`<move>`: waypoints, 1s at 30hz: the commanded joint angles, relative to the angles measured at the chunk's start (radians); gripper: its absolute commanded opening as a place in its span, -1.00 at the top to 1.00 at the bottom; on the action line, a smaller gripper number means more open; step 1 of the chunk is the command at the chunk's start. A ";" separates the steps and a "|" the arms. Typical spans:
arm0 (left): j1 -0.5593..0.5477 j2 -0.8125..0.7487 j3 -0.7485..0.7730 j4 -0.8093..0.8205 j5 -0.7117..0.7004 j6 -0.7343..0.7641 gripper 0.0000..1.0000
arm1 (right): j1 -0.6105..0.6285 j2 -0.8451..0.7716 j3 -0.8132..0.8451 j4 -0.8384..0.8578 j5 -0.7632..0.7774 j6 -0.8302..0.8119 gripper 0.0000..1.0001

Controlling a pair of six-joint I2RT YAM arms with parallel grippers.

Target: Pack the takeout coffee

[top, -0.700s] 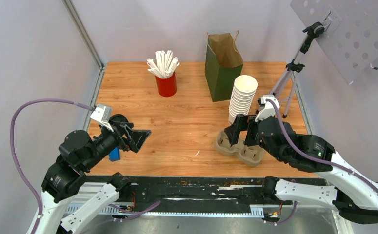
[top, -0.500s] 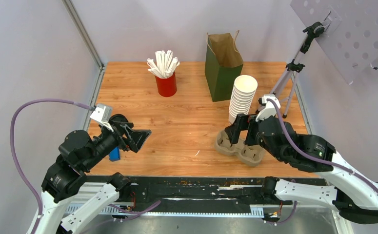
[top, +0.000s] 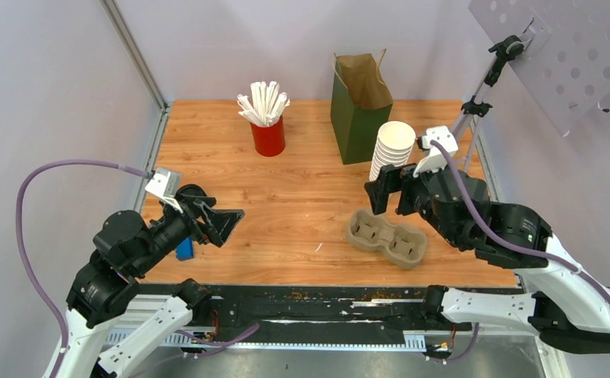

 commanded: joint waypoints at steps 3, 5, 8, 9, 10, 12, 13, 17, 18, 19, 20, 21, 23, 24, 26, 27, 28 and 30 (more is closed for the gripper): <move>-0.003 0.006 0.003 0.063 0.032 -0.058 -1.00 | -0.007 0.107 0.077 0.082 0.112 -0.321 -0.83; -0.004 0.002 0.004 0.056 0.028 -0.072 -1.00 | -0.044 0.163 0.120 0.060 0.143 -0.363 -0.71; -0.003 -0.015 -0.002 0.052 0.019 -0.100 -1.00 | -0.140 0.257 0.214 -0.002 0.047 -0.406 -0.53; -0.003 -0.023 -0.007 0.051 0.015 -0.106 -1.00 | -0.175 0.286 0.250 -0.031 0.004 -0.408 -0.44; -0.004 -0.032 -0.011 0.051 0.011 -0.108 -1.00 | -0.208 0.310 0.285 -0.055 -0.036 -0.409 -0.36; -0.003 -0.046 -0.030 0.050 -0.006 -0.114 -1.00 | -0.262 0.347 0.330 -0.087 -0.098 -0.411 -0.18; -0.004 -0.051 -0.037 0.050 -0.010 -0.118 -1.00 | -0.285 0.361 0.334 -0.094 -0.125 -0.416 -0.13; -0.004 -0.056 -0.054 0.027 -0.004 -0.130 -1.00 | -0.348 0.405 0.345 -0.102 -0.138 -0.431 0.05; -0.003 -0.054 -0.056 0.017 -0.003 -0.126 -1.00 | -0.362 0.413 0.347 -0.096 -0.140 -0.431 0.07; -0.004 -0.053 -0.057 0.007 -0.005 -0.118 -1.00 | -0.374 0.420 0.351 -0.094 -0.144 -0.453 0.08; -0.004 -0.049 -0.057 -0.003 -0.006 -0.109 -1.00 | -0.387 0.427 0.357 -0.092 -0.151 -0.466 0.08; -0.003 -0.043 -0.055 -0.014 -0.009 -0.098 -1.00 | -0.397 0.435 0.365 -0.093 -0.160 -0.475 0.09; -0.004 -0.033 -0.051 -0.029 -0.011 -0.083 -1.00 | -0.418 0.448 0.374 -0.093 -0.190 -0.494 0.09; -0.003 -0.028 -0.051 -0.032 -0.010 -0.080 -1.00 | -0.433 0.455 0.374 -0.094 -0.203 -0.504 0.09; -0.004 -0.023 -0.059 -0.025 -0.010 -0.077 -1.00 | -0.473 0.476 0.374 -0.090 -0.234 -0.521 0.10; -0.004 -0.022 -0.067 -0.018 -0.009 -0.074 -1.00 | -0.488 0.484 0.376 -0.085 -0.259 -0.536 0.10; -0.004 -0.023 -0.079 -0.009 -0.011 -0.070 -1.00 | -0.499 0.492 0.374 -0.073 -0.294 -0.552 0.10; -0.004 -0.022 -0.105 0.005 -0.019 -0.054 -1.00 | -0.519 0.511 0.382 -0.060 -0.353 -0.575 0.13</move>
